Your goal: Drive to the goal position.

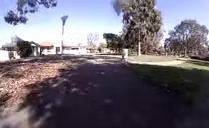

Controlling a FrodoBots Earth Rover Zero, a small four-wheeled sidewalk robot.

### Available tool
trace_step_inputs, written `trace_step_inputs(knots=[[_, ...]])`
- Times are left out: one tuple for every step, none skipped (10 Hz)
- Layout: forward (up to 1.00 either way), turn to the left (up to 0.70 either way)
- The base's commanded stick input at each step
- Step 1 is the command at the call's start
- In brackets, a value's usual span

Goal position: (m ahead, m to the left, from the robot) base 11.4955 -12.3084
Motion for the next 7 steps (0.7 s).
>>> trace_step_inputs(knots=[[0.7, 0.0], [0.7, 0.0], [0.7, 0.0], [0.7, 0.0], [0.7, 0.0], [0.7, 0.0], [0.7, 0.0]])
